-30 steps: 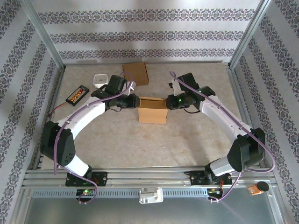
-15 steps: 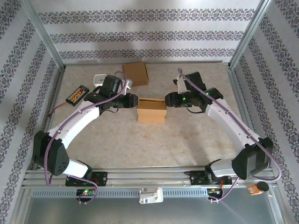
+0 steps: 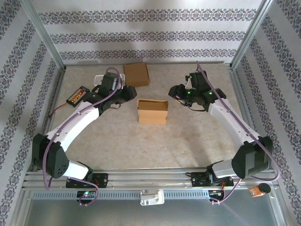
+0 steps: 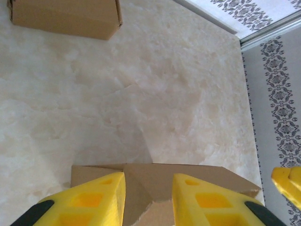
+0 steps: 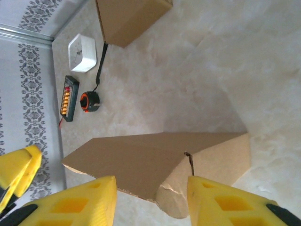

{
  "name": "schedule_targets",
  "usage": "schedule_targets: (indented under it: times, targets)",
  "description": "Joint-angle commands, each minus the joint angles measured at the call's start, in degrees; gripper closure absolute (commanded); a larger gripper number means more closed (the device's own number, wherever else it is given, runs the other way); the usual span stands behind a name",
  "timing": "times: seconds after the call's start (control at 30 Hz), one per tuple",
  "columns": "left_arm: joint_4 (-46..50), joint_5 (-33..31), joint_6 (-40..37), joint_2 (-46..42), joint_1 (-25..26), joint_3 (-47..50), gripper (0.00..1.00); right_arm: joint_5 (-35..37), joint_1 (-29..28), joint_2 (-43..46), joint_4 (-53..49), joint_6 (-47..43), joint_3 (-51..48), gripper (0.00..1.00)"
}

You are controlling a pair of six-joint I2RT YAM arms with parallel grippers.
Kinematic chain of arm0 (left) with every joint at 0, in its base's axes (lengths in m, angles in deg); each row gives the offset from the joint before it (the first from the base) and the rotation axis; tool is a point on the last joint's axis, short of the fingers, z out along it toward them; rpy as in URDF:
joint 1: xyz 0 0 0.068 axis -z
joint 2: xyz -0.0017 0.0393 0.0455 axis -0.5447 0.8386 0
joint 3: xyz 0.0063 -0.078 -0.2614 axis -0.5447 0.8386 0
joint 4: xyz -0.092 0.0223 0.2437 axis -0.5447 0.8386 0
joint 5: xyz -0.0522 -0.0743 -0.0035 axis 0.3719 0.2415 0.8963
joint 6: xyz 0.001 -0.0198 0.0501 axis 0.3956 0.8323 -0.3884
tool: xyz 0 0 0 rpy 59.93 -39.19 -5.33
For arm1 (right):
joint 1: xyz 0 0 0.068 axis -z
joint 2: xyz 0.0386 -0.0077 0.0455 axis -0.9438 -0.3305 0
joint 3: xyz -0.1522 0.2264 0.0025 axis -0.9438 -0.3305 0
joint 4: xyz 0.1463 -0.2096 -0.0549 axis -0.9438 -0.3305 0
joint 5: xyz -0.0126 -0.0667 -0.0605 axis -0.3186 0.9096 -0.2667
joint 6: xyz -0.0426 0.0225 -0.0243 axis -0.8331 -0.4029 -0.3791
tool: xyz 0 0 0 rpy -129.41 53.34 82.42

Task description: Fold the paper box

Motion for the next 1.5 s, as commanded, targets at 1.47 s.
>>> schedule_targets:
  times: [1.47]
  targets:
    - [-2.73,2.97,5.54,-1.61,2.34,10.69,0.79,2.68,-5.85,-0.31,-2.29,-3.39,-3.96,0.76]
